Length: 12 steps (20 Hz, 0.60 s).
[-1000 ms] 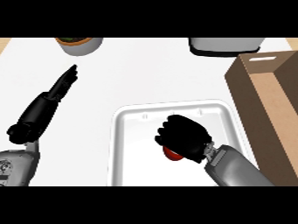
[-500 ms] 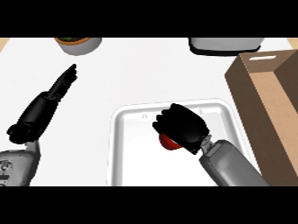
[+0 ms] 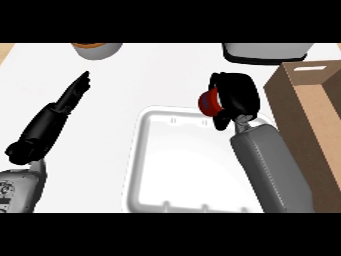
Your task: Pick the can from the tray and place it in the cardboard box
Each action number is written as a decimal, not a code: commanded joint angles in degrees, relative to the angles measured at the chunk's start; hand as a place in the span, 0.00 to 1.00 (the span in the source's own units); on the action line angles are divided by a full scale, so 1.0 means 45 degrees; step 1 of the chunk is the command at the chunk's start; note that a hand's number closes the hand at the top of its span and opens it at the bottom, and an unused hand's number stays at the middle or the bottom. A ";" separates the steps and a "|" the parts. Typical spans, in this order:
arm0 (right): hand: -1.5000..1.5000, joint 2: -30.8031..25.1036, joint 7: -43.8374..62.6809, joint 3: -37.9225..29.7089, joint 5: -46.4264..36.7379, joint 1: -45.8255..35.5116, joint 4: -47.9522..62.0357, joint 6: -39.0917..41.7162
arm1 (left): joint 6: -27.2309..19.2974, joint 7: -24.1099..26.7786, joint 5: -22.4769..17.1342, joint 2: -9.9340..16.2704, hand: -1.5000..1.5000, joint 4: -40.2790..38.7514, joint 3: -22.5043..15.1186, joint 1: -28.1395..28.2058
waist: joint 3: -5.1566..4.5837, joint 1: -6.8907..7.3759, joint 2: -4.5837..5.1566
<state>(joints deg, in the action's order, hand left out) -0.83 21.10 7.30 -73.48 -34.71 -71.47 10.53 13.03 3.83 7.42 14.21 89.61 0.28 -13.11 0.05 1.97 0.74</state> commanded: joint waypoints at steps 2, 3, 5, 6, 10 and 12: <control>1.00 0.0177 0.3024 -0.0010 -0.0703 -0.3016 0.2046 -0.1184 | -0.0077 0.0247 0.0241 -0.0106 0.50 -0.0104 -0.0138 0.0134 | -0.0018 0.0147 -0.0055; 1.00 0.0178 0.3265 -0.0097 -0.0974 -0.3606 0.1935 -0.0791 | 0.0186 -0.0040 -0.0010 -0.0050 0.50 -0.0282 -0.0056 -0.0127 | -0.0019 -0.0019 -0.0089; 1.00 0.0181 0.4107 0.0003 -0.0411 -0.4185 0.2147 -0.1250 | 0.0007 0.0222 0.0119 -0.0194 0.50 -0.0882 0.0024 -0.0172 | -0.0019 -0.0118 -0.0092; 1.00 0.0181 0.4734 -0.0384 -0.0730 -0.4647 0.1525 -0.0844 | 0.0091 -0.0399 -0.0007 -0.0069 0.50 0.0245 -0.0020 0.0050 | -0.0015 -0.0084 -0.0176; 1.00 0.0180 0.6941 -0.1183 -0.1515 -0.4593 0.0927 -0.2670 | -0.0082 0.0200 0.0150 0.0075 0.50 -0.0430 0.0303 0.0134 | -0.0019 -0.0258 -0.0163; 1.00 -0.0089 0.7406 -0.2254 -0.1488 -0.5591 0.0967 -0.2486 | -0.0090 -0.0252 0.0095 -0.0040 0.50 -0.0404 0.0261 -0.0442 | -0.0011 -0.0351 -0.0163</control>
<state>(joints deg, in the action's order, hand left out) -0.63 47.36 1.64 -78.96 -55.56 -66.21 1.77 12.94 4.25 7.94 14.08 87.60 0.99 -13.43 -0.04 0.89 0.13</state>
